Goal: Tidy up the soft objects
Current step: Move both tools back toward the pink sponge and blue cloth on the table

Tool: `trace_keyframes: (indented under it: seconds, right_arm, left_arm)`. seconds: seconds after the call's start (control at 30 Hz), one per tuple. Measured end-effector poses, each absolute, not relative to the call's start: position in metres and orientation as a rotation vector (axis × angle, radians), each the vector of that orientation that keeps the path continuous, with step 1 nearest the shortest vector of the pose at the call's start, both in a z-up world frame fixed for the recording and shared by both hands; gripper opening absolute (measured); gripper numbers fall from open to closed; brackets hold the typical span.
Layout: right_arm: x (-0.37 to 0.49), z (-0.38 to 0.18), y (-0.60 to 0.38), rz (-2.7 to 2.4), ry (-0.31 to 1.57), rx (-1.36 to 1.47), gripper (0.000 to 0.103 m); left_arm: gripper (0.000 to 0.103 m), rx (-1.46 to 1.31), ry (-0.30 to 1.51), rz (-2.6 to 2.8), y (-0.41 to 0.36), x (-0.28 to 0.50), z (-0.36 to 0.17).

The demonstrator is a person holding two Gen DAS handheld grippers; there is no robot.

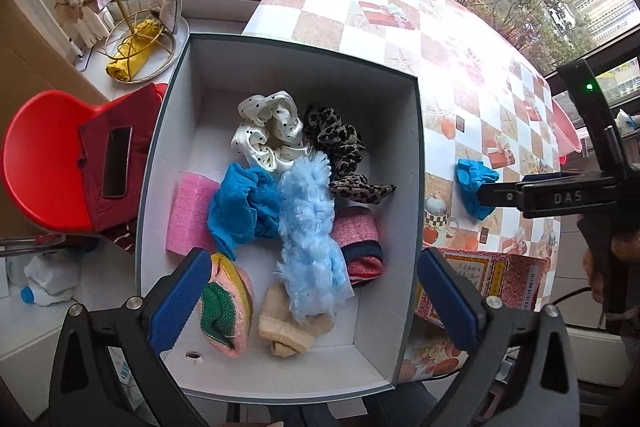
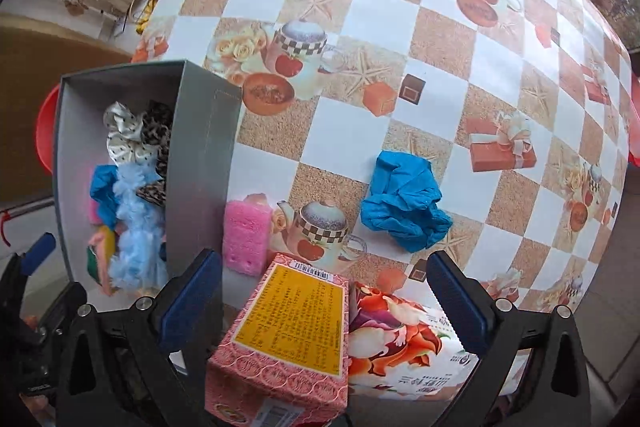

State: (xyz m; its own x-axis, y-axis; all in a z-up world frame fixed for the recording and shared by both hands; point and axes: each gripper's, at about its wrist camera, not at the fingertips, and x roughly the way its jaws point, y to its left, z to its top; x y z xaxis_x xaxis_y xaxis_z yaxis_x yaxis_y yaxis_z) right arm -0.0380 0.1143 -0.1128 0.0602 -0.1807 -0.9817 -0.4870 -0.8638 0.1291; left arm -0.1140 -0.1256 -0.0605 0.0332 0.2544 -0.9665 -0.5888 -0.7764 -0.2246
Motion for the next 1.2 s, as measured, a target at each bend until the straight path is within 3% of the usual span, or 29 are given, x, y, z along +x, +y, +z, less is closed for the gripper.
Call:
trace_keyframes:
  seconds: [0.33,0.67,0.87,1.0,1.1,1.2]
  right_arm:
    - [-0.072,-0.177,0.087,2.022,0.394,-2.387,0.103]
    - [-0.073,-0.214,0.062,2.147,0.101,-2.497,0.103]
    - [-0.067,-0.205,0.1,2.066,0.156,-2.318,0.103]
    - [-0.056,-0.181,0.14,1.94,-0.007,-2.034,0.103]
    - [-0.039,-0.167,0.176,1.912,0.145,-1.928,0.103]
    - [-0.026,-0.165,0.202,1.928,0.434,-1.909,0.103]
  left_arm:
    - [0.103,-1.816,0.338,1.84,-0.127,-0.102,-0.068]
    - [0.103,-1.872,0.342,1.875,-0.119,-0.093,-0.07]
    - [0.103,-1.862,0.363,1.861,-0.105,-0.09,-0.07]
    - [0.103,-1.842,0.371,1.853,-0.096,-0.09,-0.067]
    - [0.103,-1.82,0.378,1.85,-0.089,-0.092,-0.064]
    - [0.103,-1.806,0.382,1.845,-0.079,-0.092,-0.061]
